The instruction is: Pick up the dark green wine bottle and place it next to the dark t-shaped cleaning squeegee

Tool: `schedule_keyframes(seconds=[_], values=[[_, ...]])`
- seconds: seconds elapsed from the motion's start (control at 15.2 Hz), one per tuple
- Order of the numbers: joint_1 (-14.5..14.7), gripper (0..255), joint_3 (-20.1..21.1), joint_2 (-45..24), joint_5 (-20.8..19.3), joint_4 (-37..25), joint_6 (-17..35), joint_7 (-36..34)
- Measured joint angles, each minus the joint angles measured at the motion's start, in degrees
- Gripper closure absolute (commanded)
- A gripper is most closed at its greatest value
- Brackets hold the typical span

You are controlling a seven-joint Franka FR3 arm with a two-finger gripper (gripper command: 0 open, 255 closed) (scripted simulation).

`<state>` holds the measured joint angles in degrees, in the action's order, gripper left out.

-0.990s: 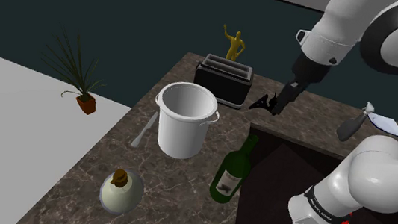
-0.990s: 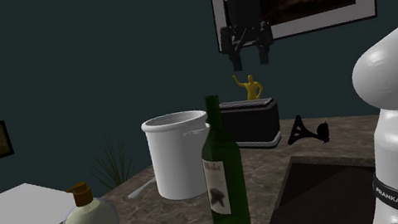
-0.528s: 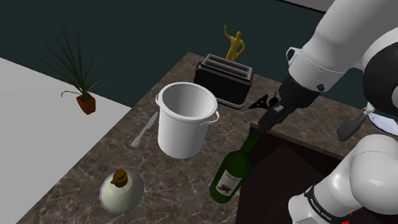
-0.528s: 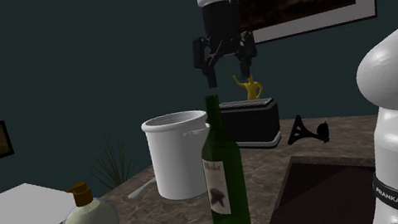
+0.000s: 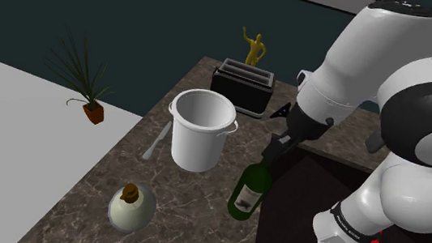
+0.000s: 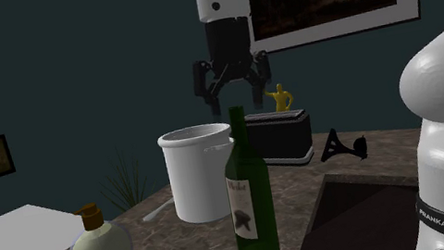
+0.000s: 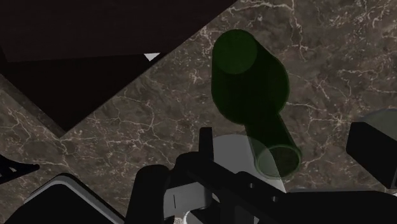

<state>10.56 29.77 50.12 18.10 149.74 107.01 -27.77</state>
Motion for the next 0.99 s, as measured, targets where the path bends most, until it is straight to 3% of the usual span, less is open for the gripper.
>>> schedule_keyframes(seconds=[0.26, 0.66, 0.73, 0.99], values=[[0.05, 0, 0.97, -0.8, 0.72, 2.39, 3.19, 0.13], [0.16, 0, 1.15, -0.77, 0.92, 2.99, 3.77, 0.13], [0.16, 255, 1.15, -0.77, 0.92, 2.99, 3.77, 0.13], [0.16, 255, 1.15, -0.76, 0.91, 2.97, 3.78, 0.13]])
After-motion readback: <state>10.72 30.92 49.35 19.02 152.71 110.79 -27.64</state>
